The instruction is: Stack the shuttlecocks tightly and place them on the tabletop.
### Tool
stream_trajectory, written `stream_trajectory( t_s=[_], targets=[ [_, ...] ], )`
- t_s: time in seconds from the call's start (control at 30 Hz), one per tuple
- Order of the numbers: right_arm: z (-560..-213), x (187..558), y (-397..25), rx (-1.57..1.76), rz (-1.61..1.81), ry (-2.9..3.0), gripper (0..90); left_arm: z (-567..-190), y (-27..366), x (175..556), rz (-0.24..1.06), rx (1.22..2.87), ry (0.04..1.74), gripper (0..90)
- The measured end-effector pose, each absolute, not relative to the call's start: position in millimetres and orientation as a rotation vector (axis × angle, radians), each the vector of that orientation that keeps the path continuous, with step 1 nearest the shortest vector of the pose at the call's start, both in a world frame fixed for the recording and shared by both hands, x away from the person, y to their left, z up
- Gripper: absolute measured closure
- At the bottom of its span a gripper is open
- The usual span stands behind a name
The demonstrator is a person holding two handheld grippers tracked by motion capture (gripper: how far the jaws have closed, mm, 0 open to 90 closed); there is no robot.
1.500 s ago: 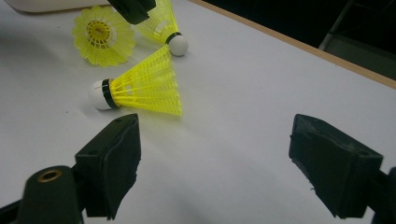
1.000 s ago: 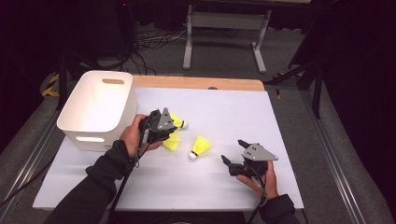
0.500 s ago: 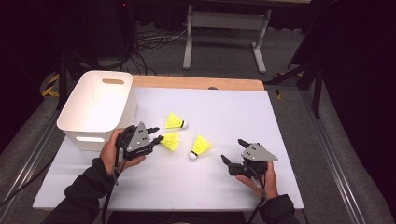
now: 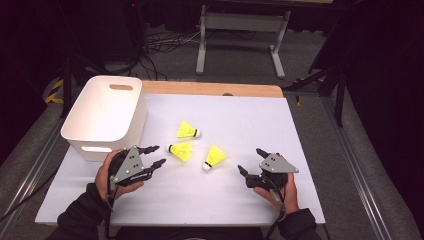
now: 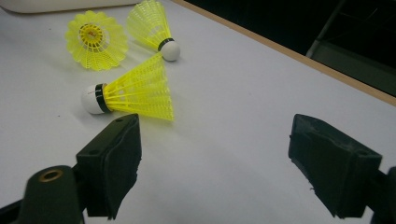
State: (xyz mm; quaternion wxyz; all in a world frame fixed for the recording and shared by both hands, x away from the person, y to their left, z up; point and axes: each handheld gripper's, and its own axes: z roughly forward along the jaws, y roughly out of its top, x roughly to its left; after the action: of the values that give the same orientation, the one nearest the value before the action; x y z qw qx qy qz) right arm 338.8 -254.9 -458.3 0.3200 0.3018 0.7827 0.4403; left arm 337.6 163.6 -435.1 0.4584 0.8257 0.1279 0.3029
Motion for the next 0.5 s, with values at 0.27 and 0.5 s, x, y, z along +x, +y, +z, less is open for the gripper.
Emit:
stream_trajectory(
  t_s=[0.27, 0.5],
  targets=[
    [-457.2, 337.8, -253.9, 0.785, 1.158, 2.053, 18.0, -449.5, 181.2, 328.5, 0.755, 2.019, 0.344, 43.3],
    [-457.2, 337.4, -252.8, 0.781, 1.158, 2.054, 17.9, -456.0, 192.0, 324.4, 0.751, 2.017, 0.366, 37.9]
  ],
)
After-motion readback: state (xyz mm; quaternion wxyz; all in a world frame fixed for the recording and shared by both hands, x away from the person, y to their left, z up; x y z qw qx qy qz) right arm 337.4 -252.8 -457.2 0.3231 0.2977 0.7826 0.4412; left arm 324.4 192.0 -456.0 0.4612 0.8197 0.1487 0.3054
